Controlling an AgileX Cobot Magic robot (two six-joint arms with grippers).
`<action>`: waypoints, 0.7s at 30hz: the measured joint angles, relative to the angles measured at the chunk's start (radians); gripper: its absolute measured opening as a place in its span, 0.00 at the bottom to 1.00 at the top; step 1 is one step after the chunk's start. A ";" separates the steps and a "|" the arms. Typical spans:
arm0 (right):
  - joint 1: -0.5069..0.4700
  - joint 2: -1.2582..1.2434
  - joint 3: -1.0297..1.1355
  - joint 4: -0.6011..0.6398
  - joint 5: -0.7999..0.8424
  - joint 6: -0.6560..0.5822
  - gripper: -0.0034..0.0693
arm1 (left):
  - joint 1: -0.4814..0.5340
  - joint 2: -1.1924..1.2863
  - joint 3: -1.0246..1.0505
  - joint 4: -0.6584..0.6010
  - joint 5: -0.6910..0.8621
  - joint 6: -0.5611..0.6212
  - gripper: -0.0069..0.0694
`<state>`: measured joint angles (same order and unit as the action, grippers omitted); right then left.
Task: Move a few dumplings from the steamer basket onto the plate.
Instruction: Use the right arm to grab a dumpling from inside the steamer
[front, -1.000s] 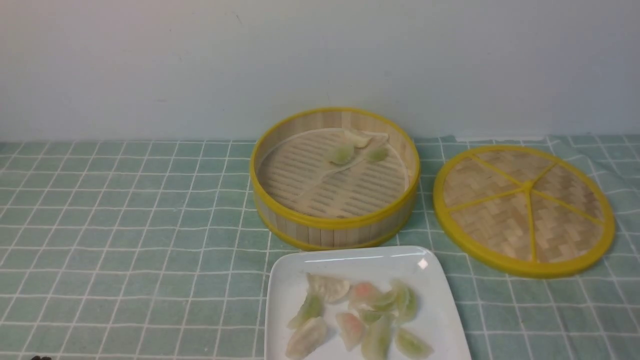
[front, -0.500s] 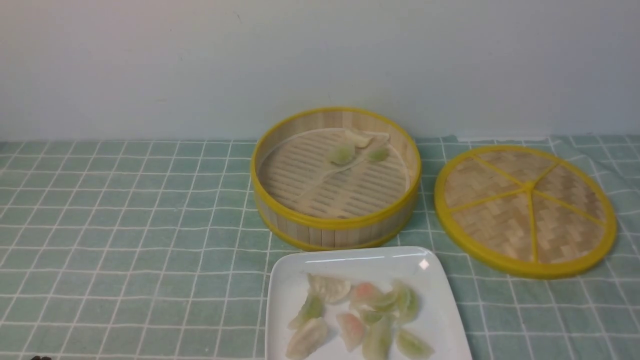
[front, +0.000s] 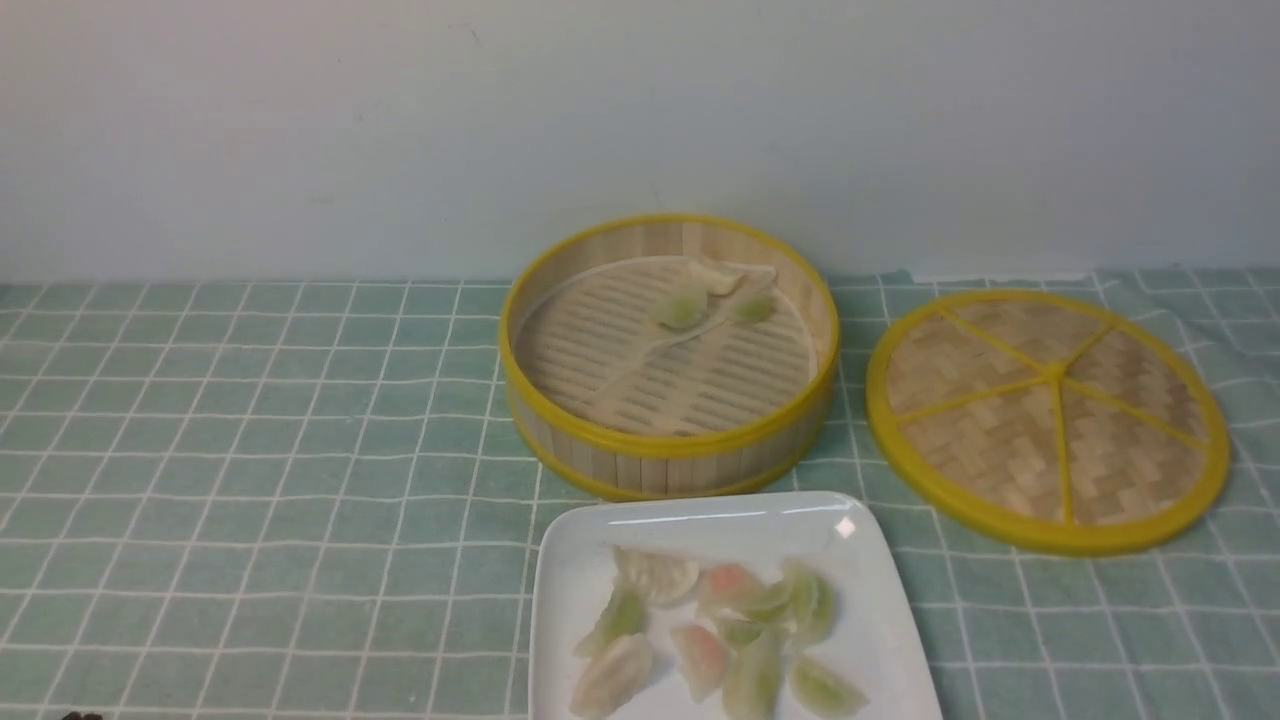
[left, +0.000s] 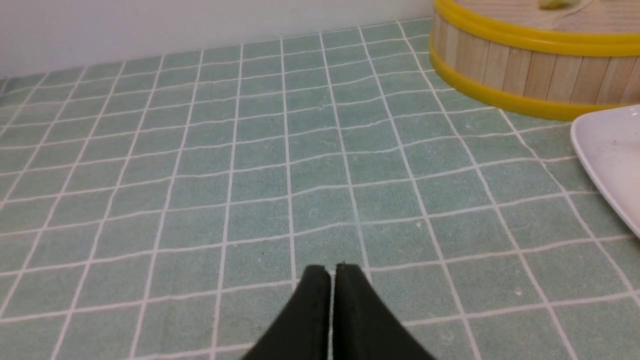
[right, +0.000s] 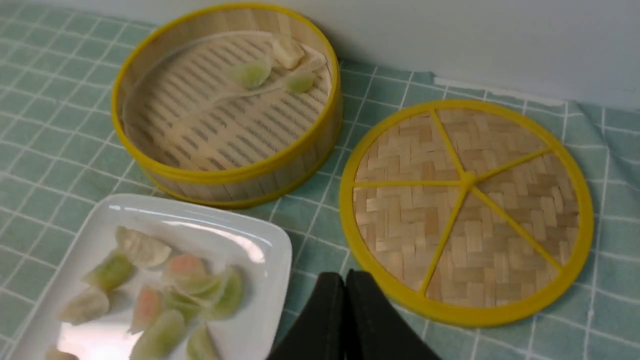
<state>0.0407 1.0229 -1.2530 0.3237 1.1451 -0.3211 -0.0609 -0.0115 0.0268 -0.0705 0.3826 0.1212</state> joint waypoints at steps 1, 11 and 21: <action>0.000 0.065 -0.045 0.005 0.013 -0.025 0.03 | 0.000 0.000 0.000 0.000 0.000 0.000 0.08; 0.123 0.489 -0.362 -0.001 0.034 -0.125 0.03 | 0.000 0.000 0.000 0.000 0.000 0.000 0.08; 0.288 0.926 -0.665 -0.057 -0.005 -0.139 0.08 | 0.000 0.000 0.000 0.000 0.000 0.000 0.08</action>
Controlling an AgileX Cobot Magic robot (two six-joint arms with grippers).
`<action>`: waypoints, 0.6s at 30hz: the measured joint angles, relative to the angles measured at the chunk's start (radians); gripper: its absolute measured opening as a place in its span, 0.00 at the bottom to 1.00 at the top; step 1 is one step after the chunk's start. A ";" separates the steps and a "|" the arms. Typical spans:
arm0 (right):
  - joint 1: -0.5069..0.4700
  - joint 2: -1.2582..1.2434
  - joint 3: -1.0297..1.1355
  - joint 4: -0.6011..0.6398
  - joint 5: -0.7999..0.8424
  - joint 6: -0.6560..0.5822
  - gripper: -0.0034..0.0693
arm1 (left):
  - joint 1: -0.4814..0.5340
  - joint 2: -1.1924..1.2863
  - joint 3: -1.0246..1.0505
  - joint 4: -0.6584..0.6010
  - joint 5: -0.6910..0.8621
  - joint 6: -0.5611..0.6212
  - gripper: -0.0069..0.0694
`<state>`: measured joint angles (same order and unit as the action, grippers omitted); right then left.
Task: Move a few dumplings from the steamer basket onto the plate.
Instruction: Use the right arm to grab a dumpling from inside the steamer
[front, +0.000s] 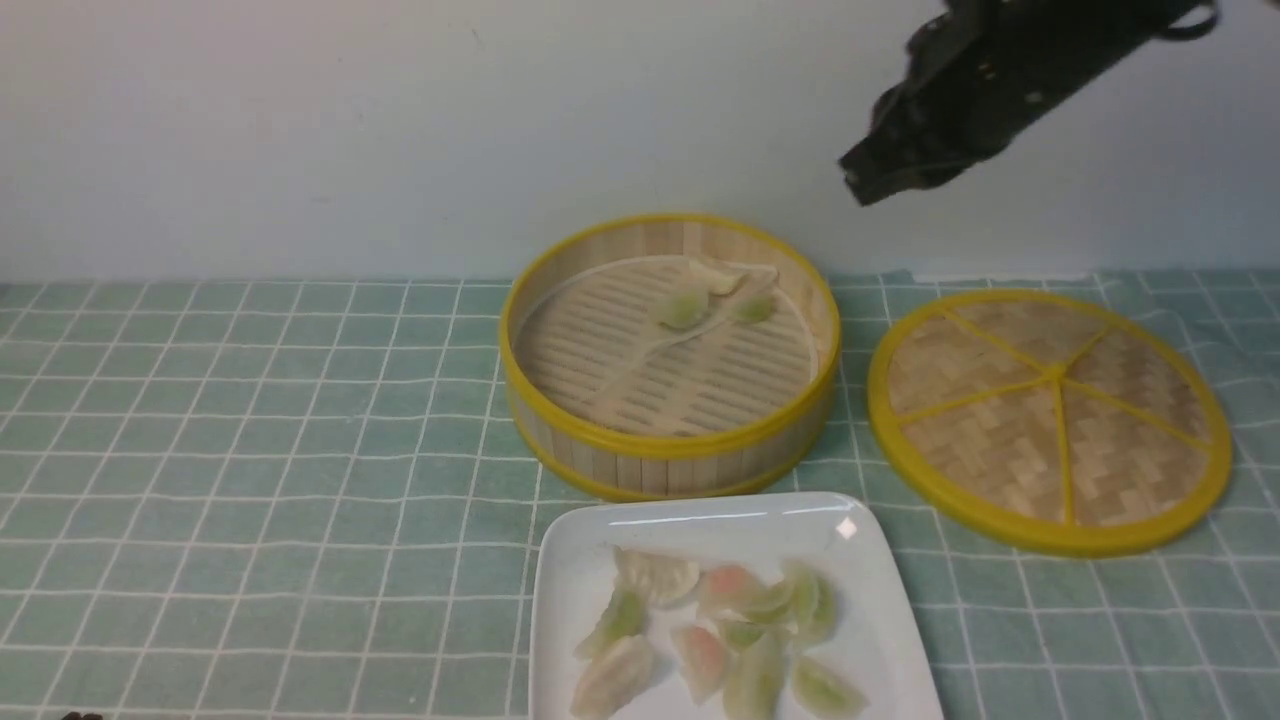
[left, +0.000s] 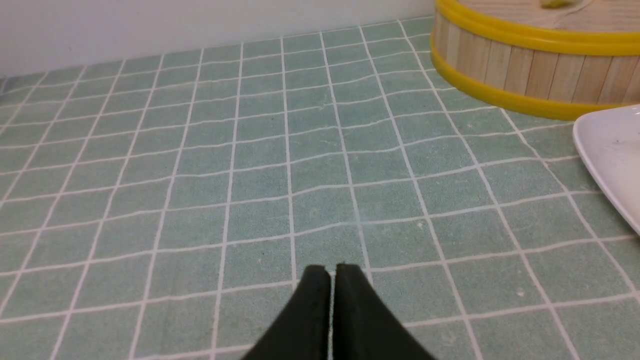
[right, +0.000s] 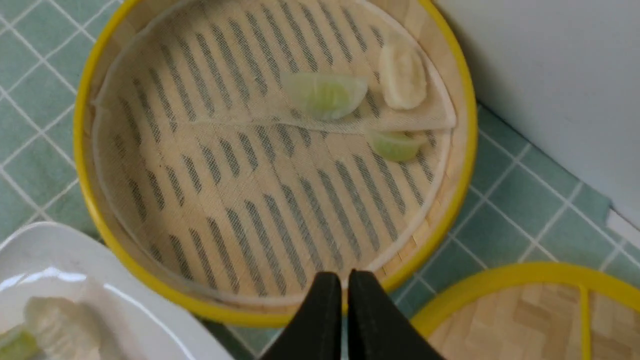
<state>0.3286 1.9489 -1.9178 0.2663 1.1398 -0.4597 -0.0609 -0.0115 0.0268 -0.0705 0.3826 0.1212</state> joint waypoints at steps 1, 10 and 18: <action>0.009 0.042 -0.033 -0.001 0.000 -0.003 0.10 | 0.000 0.000 0.000 0.000 0.000 0.000 0.08; 0.028 0.333 -0.266 -0.015 -0.032 -0.024 0.39 | 0.000 0.000 0.000 0.000 0.000 0.000 0.08; 0.029 0.491 -0.381 -0.047 -0.080 -0.047 0.62 | 0.000 0.000 0.000 0.000 0.000 0.000 0.08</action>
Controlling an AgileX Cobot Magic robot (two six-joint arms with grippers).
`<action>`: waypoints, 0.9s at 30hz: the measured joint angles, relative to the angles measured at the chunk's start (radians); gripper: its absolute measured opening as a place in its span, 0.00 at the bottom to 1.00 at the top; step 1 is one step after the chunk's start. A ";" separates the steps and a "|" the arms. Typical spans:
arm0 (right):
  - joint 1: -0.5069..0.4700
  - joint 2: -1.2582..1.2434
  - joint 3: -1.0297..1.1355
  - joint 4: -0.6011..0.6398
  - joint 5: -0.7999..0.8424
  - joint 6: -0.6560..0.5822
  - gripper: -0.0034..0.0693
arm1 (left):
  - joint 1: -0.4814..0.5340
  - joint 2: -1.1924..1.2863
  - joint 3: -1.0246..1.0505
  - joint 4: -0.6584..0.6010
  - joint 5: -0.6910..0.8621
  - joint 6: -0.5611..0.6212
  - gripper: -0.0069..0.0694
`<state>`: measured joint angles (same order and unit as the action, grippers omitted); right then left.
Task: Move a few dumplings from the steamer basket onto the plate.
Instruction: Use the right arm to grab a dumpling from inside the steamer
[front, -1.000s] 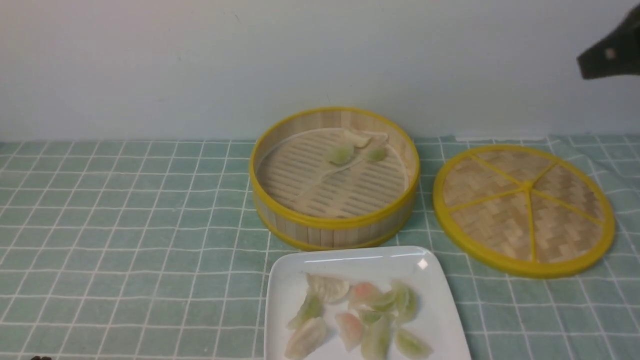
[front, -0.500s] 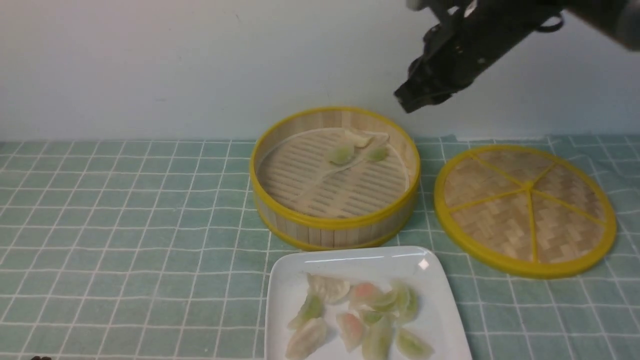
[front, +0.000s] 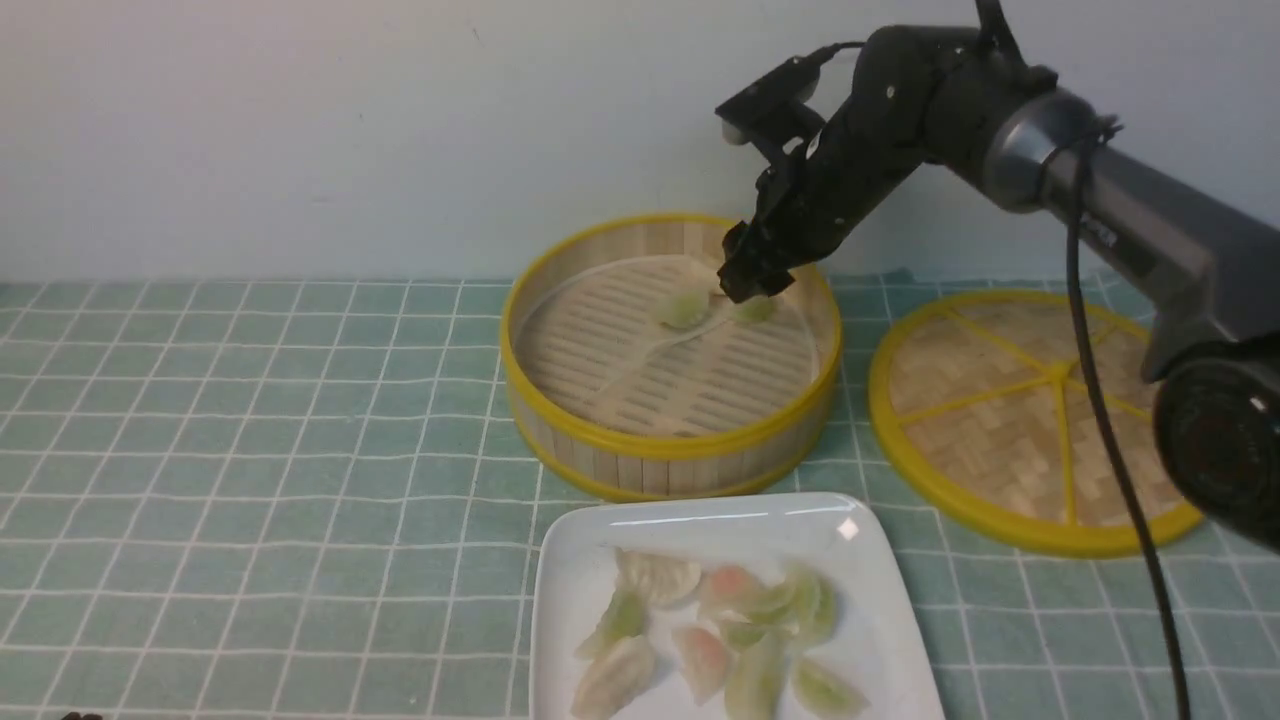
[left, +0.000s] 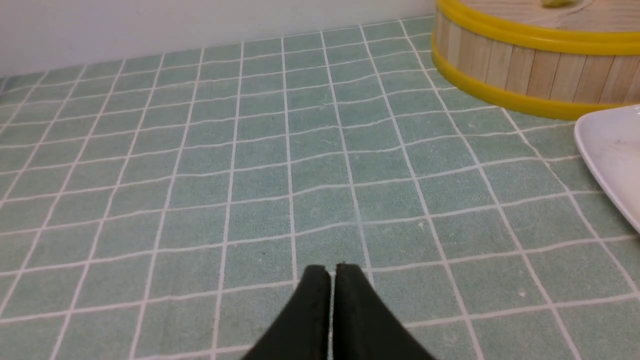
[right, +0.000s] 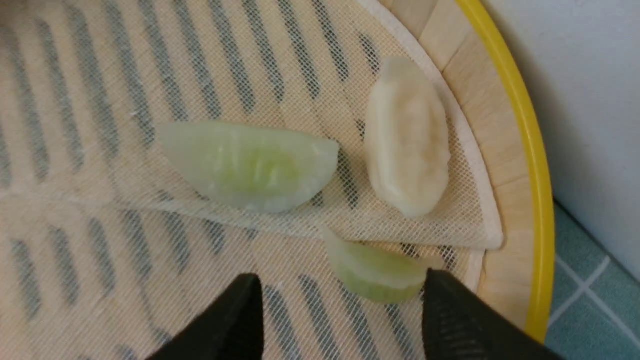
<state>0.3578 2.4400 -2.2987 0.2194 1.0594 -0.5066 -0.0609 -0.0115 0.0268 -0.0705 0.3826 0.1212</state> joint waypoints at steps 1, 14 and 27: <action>0.000 0.014 -0.007 -0.004 -0.007 0.000 0.63 | 0.000 0.000 0.000 0.000 0.000 0.000 0.08; 0.005 0.101 -0.024 -0.039 -0.102 -0.056 0.63 | 0.000 0.000 0.000 0.000 0.000 0.000 0.08; 0.011 -0.102 -0.022 -0.076 0.163 0.088 0.52 | 0.000 0.000 0.000 0.000 0.000 0.000 0.08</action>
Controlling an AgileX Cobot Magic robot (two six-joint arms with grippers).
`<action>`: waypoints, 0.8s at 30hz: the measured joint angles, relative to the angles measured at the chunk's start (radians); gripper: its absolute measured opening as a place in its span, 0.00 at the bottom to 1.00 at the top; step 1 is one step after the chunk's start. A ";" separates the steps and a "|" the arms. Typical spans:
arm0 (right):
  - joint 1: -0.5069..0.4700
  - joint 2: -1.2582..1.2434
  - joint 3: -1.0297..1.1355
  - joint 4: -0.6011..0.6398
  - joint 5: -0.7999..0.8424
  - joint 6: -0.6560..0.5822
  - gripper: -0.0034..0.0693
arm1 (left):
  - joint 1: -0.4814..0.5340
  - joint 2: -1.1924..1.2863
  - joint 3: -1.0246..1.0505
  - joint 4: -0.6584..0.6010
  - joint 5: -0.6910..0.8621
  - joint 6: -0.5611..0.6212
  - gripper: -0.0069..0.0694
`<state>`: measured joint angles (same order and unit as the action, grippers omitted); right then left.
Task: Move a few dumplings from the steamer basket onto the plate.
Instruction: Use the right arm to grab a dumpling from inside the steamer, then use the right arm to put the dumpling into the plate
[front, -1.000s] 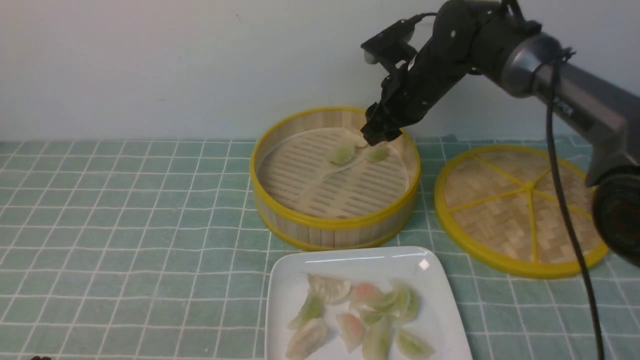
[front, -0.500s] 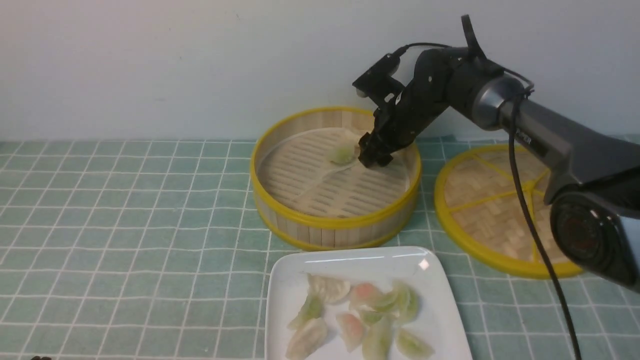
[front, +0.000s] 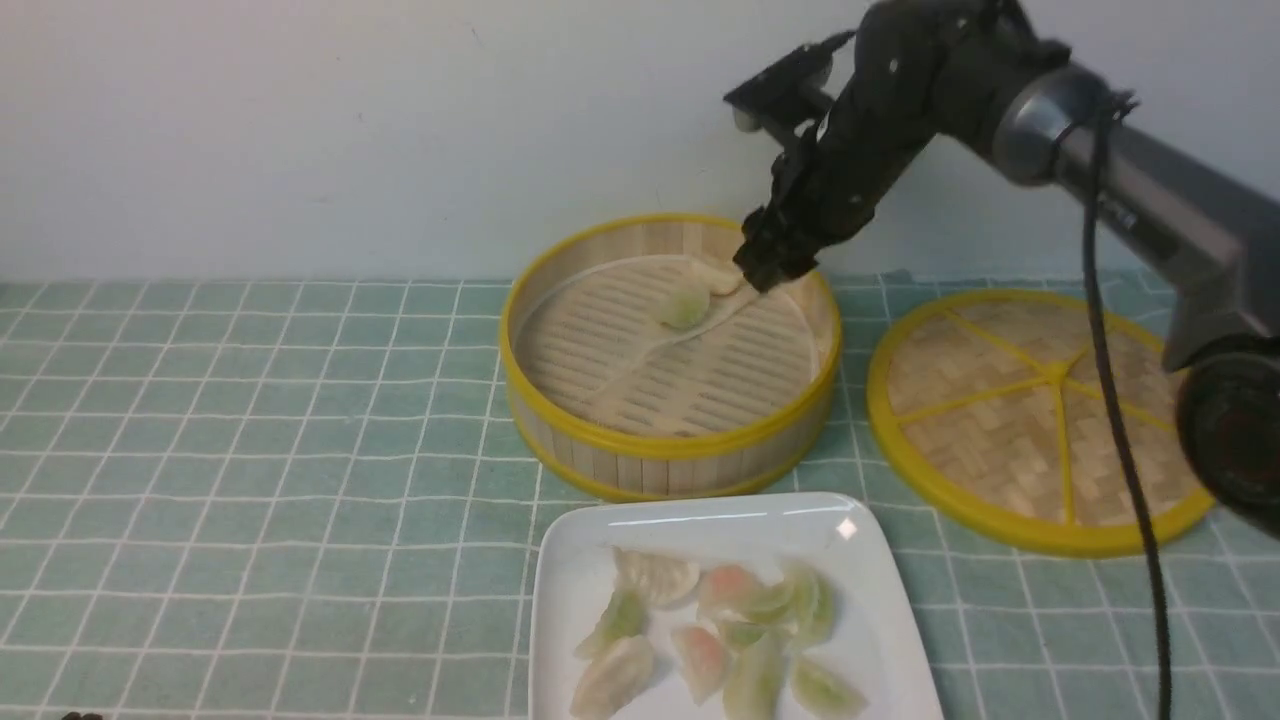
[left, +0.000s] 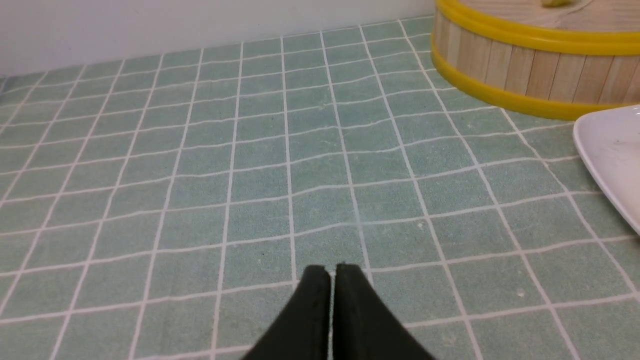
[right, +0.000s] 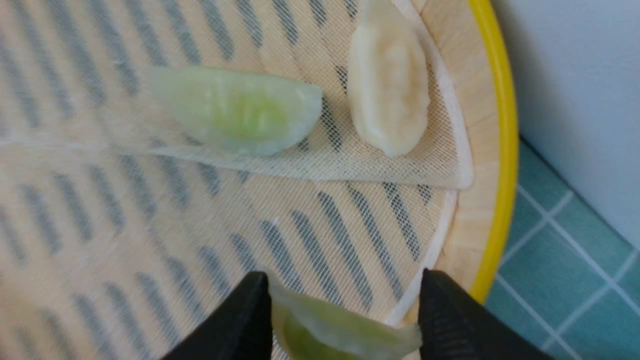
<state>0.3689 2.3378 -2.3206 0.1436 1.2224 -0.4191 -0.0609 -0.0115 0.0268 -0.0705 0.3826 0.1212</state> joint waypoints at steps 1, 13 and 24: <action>0.000 -0.056 0.007 0.015 0.013 0.020 0.52 | 0.000 0.000 0.000 0.000 0.000 0.000 0.08; 0.144 -0.485 0.700 0.093 0.018 0.047 0.52 | 0.000 0.000 0.000 0.000 0.000 0.000 0.08; 0.372 -0.482 0.985 0.135 -0.089 0.045 0.52 | 0.000 0.000 0.000 0.000 0.000 0.000 0.08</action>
<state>0.7414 1.8556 -1.3356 0.2789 1.1337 -0.3745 -0.0609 -0.0115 0.0268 -0.0705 0.3826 0.1212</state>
